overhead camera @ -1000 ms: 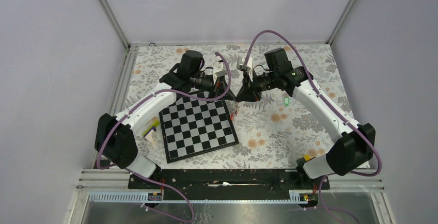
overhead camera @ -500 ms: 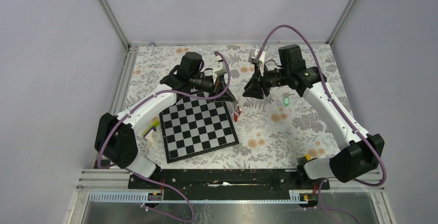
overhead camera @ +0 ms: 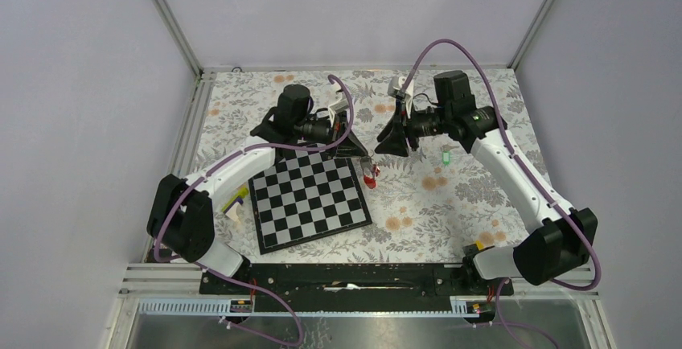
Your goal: Put the keys on the keyring
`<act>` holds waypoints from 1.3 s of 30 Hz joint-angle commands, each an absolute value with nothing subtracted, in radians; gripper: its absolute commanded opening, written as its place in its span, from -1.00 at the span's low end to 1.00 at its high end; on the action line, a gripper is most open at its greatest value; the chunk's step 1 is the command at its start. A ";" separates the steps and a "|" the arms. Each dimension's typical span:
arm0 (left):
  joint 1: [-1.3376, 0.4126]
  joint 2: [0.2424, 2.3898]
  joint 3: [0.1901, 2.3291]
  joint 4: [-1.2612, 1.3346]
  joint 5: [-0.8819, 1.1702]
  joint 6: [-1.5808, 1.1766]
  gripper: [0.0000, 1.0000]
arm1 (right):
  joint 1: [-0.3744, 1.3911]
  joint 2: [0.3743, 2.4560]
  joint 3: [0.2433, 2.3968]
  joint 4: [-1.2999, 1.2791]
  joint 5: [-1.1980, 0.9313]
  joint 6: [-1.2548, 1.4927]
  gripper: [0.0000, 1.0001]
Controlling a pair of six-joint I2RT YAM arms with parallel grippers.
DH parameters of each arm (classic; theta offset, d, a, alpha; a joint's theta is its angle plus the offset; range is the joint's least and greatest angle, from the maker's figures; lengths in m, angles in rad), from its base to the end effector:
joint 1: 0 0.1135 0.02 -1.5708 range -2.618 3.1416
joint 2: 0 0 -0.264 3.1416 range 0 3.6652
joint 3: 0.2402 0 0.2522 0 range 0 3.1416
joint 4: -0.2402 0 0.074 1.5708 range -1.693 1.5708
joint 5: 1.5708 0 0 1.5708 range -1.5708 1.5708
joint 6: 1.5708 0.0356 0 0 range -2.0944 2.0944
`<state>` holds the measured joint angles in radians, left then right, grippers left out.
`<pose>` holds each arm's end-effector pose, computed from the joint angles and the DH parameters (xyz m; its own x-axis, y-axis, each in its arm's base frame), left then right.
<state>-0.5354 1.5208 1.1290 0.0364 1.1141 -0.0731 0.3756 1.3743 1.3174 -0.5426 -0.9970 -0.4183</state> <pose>0.2763 -0.2011 0.3079 -0.3678 0.1807 -0.9122 0.9243 -0.0369 -0.3799 0.2621 0.1355 0.3657 -0.1367 -0.2909 -0.9469 -0.9846 0.1450 0.0976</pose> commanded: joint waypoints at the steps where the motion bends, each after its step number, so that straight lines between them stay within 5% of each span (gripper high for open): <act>1: -0.525 1.488 1.104 0.261 1.167 -0.220 -1.00 | 0.376 1.377 1.292 -0.496 -1.033 -0.402 -0.02; 7: -0.512 1.494 1.015 0.573 1.180 -0.459 -1.00 | 0.376 1.373 1.255 -0.474 -1.032 -0.406 -0.16; 19: -0.512 1.502 0.970 0.780 1.323 -0.561 -1.00 | 0.376 1.364 1.274 -0.494 -1.023 -0.424 -0.35; 26: -0.509 1.453 0.946 0.818 1.564 -0.524 -1.00 | 0.371 1.333 1.329 -0.602 -1.027 -0.506 -0.35; 39: -0.511 1.419 0.860 1.432 1.655 -0.949 -1.00 | 0.371 1.303 1.274 -0.591 -1.053 -0.499 -0.29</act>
